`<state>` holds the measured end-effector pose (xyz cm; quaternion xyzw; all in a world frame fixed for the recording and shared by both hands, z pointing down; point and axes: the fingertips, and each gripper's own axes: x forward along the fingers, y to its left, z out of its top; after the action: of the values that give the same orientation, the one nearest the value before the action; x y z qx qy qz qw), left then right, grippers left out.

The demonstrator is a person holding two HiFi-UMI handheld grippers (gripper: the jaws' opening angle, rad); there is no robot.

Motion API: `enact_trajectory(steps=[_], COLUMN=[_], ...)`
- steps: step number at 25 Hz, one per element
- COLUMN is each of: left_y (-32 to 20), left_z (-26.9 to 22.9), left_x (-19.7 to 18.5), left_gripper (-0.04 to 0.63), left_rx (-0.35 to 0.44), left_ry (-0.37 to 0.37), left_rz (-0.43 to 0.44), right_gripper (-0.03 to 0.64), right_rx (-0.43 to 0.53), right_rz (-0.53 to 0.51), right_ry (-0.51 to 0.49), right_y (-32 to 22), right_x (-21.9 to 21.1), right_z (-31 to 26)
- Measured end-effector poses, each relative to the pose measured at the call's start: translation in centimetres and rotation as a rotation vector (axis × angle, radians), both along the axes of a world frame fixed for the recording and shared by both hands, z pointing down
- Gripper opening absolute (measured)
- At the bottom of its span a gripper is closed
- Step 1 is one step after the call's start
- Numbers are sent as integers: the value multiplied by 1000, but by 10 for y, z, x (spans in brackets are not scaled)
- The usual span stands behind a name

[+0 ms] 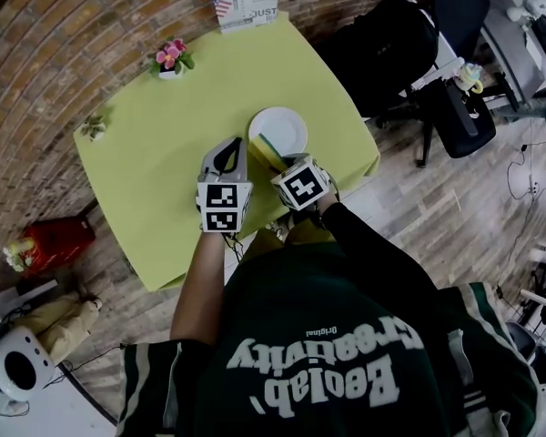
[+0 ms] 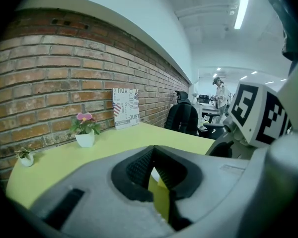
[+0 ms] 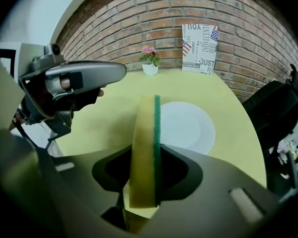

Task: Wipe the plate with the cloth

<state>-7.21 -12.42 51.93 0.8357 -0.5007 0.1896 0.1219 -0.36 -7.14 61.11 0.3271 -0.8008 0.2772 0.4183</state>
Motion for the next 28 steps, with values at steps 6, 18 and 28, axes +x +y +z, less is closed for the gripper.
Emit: enact_trajectory(steps=[6,18,28], left_y=[-1,-1,0], left_z=[1,-7,-12], left_x=[2,14,13], left_gripper=[6,6,6], left_rx=[6,20,33], left_ry=[-1,-3,-13], left_rz=[11,37,32], right_gripper=[152,153,153], right_rx=[0,14,84], right_rz=[78,279,249], right_ry=[16,69,71], right_y=[-8,-25,-33], right_x=[27,101,95], right_z=[1,5,-9])
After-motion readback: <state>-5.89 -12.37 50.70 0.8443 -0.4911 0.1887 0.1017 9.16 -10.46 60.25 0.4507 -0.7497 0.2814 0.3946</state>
